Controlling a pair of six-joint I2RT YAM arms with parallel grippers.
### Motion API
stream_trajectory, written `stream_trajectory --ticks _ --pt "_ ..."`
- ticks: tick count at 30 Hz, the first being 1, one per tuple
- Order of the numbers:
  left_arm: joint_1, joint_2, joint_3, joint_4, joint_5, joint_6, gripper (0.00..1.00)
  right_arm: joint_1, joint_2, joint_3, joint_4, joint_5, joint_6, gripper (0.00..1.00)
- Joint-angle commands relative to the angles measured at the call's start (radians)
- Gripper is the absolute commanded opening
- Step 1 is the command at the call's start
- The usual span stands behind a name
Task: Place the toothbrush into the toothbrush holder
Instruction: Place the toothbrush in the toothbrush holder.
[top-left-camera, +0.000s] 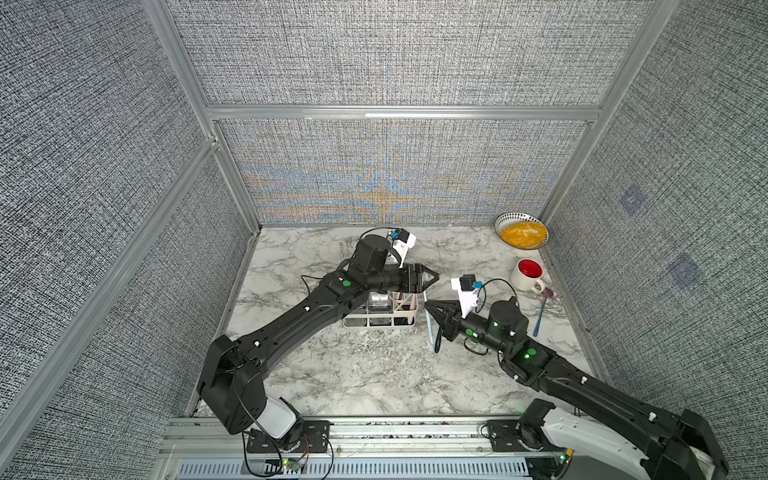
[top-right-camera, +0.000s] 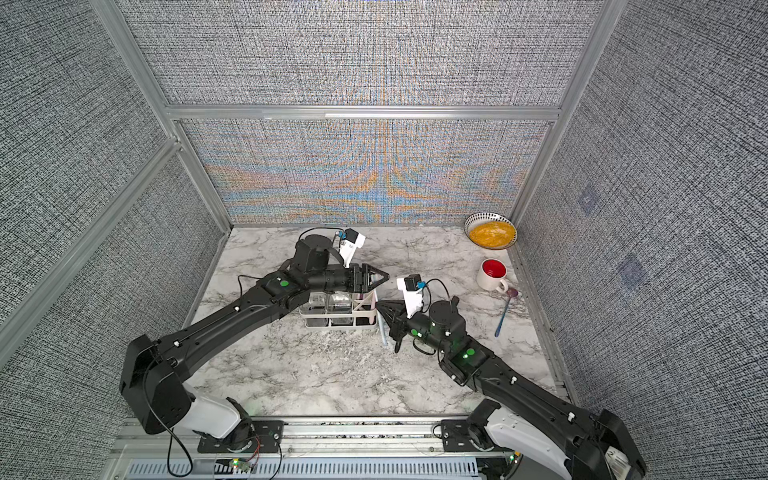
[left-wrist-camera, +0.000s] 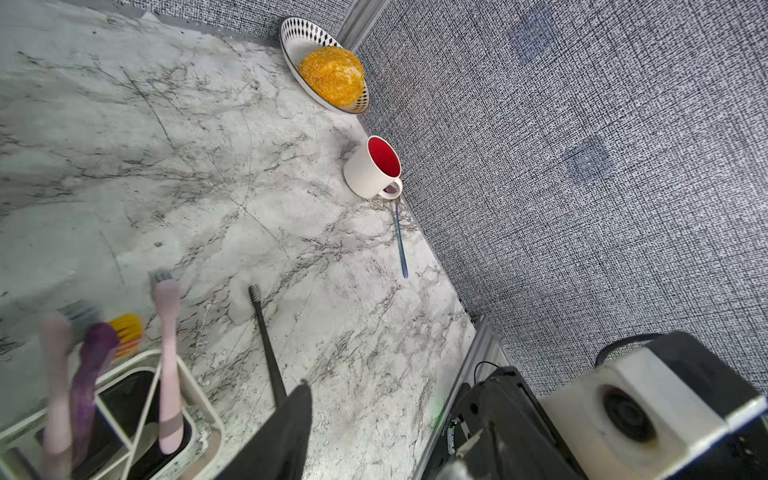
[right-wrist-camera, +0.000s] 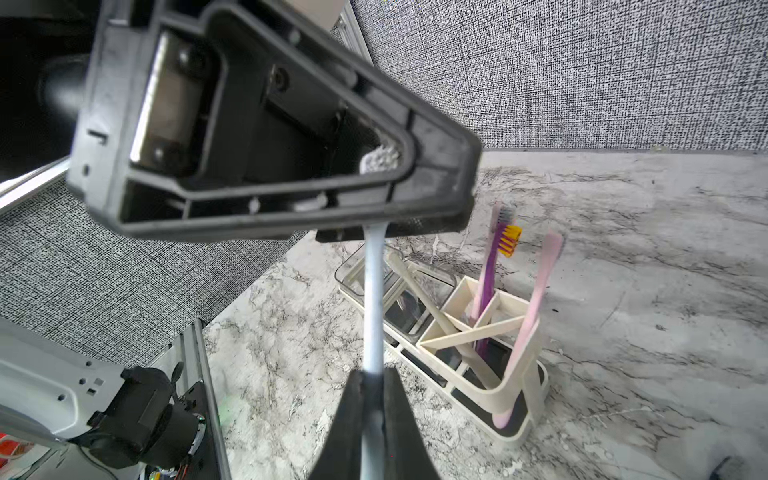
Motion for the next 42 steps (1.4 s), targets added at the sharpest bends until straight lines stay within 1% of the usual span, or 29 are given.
stream_trajectory --ticks 1,5,8,13,17,21,27,31,34,37,41,42 --pt "-0.005 0.010 0.001 0.041 0.031 -0.005 0.61 0.000 0.003 0.007 0.038 0.020 0.000 0.11" --pt "-0.007 0.023 -0.006 0.057 0.045 -0.017 0.53 0.000 0.005 0.011 0.041 0.029 -0.005 0.11" --pt "-0.007 0.019 -0.006 0.051 0.036 -0.015 0.40 0.000 0.007 0.015 0.037 0.042 -0.009 0.11" --pt "-0.008 0.025 0.000 0.041 0.045 -0.008 0.33 -0.005 0.014 0.020 0.031 0.058 -0.010 0.11" --pt "-0.010 0.024 -0.005 0.044 0.048 -0.009 0.25 -0.008 0.017 0.019 0.029 0.066 -0.009 0.11" --pt "-0.011 0.021 -0.001 0.032 0.043 0.001 0.19 -0.015 0.017 0.019 0.028 0.073 -0.007 0.11" --pt "-0.013 0.018 0.017 -0.011 0.018 0.031 0.11 -0.025 0.017 0.018 0.035 0.070 -0.008 0.11" --pt "-0.019 0.022 0.047 -0.091 -0.037 0.084 0.11 -0.028 0.021 0.015 0.040 0.061 -0.008 0.12" --pt "-0.024 0.023 0.059 -0.133 -0.076 0.116 0.10 -0.031 0.021 0.010 0.040 0.059 -0.008 0.14" --pt "-0.025 0.027 0.064 -0.144 -0.084 0.123 0.07 -0.032 0.021 0.005 0.044 0.059 -0.004 0.14" --pt "-0.028 0.028 0.072 -0.152 -0.093 0.127 0.08 -0.038 0.024 0.003 0.054 0.057 -0.001 0.14" --pt "-0.030 0.028 0.072 -0.152 -0.099 0.127 0.04 -0.039 0.024 0.003 0.056 0.056 -0.001 0.14"
